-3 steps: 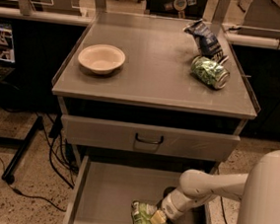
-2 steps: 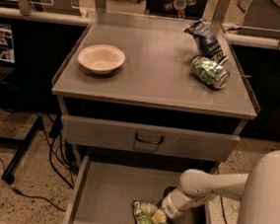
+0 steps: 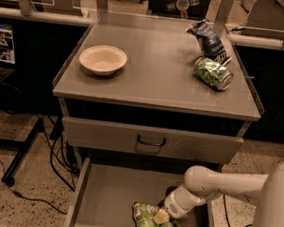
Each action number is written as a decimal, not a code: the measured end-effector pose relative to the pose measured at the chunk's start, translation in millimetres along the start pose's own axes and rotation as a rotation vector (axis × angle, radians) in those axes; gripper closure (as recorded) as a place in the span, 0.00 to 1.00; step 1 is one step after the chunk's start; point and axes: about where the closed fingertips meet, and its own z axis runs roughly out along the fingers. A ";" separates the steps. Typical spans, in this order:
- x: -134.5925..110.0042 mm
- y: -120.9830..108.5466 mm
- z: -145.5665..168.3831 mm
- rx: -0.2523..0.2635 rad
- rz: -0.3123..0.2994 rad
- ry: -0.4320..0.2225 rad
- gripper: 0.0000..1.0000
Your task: Pick green jalapeno chip bag from middle drawer and place on counter
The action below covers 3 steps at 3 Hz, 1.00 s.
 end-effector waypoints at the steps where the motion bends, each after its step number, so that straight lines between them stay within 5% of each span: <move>1: -46.9 53.7 -84.4 -0.107 -0.200 -0.086 1.00; 2: -63.9 93.7 -144.1 -0.179 -0.313 -0.101 1.00; 3: -83.2 137.8 -212.1 -0.197 -0.435 -0.123 1.00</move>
Offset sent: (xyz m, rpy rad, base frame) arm -0.0226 0.0329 0.2732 0.3327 -0.0612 0.4289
